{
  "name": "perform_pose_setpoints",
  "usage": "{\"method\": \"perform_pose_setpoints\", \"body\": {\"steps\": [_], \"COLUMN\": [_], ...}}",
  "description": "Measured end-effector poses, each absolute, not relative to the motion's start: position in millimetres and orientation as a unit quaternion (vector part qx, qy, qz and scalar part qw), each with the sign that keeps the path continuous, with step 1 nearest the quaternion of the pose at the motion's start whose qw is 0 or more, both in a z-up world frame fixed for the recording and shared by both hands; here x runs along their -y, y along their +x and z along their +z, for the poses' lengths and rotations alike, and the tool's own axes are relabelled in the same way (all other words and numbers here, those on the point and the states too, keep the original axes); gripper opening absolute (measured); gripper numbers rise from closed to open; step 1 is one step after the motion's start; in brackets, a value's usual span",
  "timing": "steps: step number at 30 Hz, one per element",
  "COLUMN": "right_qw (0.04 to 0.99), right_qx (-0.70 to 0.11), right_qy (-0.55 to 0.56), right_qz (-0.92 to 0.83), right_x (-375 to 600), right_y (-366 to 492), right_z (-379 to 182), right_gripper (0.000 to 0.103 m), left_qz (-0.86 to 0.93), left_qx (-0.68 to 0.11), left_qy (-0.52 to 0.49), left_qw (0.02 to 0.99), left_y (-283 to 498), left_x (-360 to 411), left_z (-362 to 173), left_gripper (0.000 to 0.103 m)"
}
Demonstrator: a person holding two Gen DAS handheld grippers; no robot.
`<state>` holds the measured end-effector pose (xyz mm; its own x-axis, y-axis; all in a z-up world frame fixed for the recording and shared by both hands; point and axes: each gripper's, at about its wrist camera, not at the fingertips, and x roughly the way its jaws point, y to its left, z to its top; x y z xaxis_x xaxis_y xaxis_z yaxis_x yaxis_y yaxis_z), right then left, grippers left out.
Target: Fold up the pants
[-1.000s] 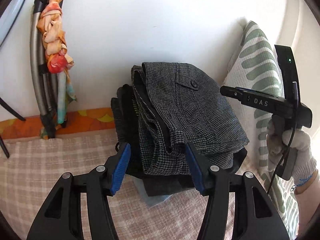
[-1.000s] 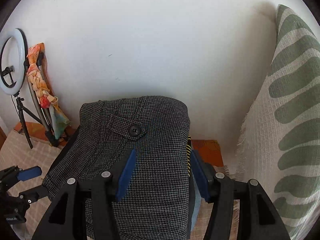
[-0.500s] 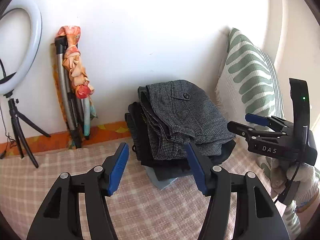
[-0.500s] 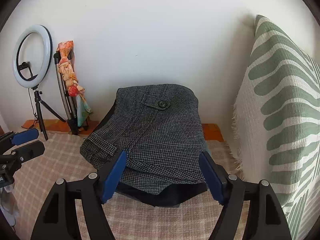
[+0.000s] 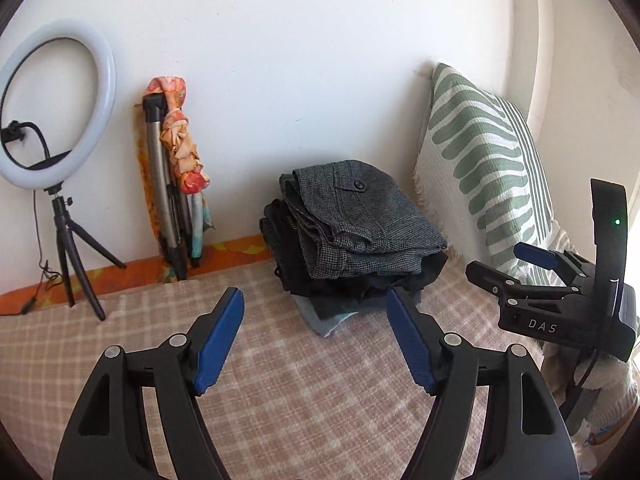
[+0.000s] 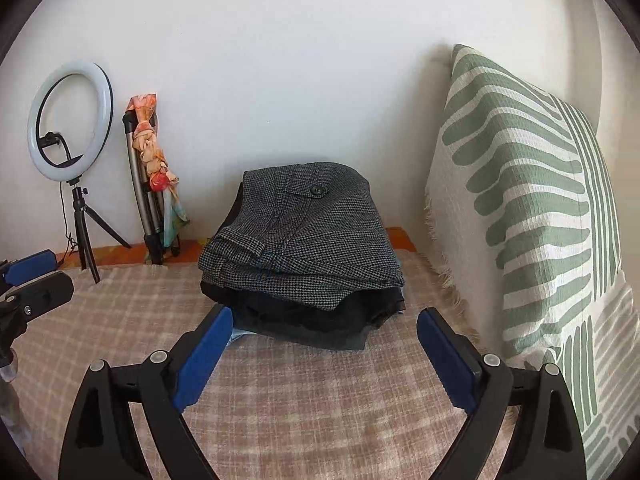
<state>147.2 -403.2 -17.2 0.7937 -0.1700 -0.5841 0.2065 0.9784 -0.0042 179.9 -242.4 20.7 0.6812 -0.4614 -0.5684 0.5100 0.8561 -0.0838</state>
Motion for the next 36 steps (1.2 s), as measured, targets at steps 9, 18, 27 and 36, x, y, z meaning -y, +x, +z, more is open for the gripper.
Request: {"method": "perform_pose_setpoints", "body": {"steps": [9, 18, 27, 36], "right_qw": [0.945, 0.944, 0.944, 0.947], "right_qx": [-0.301, -0.288, -0.283, -0.275], "right_qy": [0.055, 0.091, 0.089, 0.072], "right_qz": [-0.115, -0.133, -0.145, -0.147], "right_x": [373, 358, 354, 346], "right_y": [103, 79, 79, 75], "right_z": [-25, -37, -45, -41], "right_gripper": [0.103, 0.103, 0.103, 0.103], "left_qz": [-0.254, -0.244, -0.227, -0.224], "left_qx": [-0.289, -0.296, -0.296, -0.288], "left_qy": [0.044, 0.057, 0.072, 0.077], "left_qw": [0.922, 0.922, 0.925, 0.928], "left_y": [145, 124, 121, 114], "left_x": [210, 189, 183, 174], "left_z": [16, -3, -11, -11], "left_gripper": [0.078, 0.079, 0.079, 0.082]}}
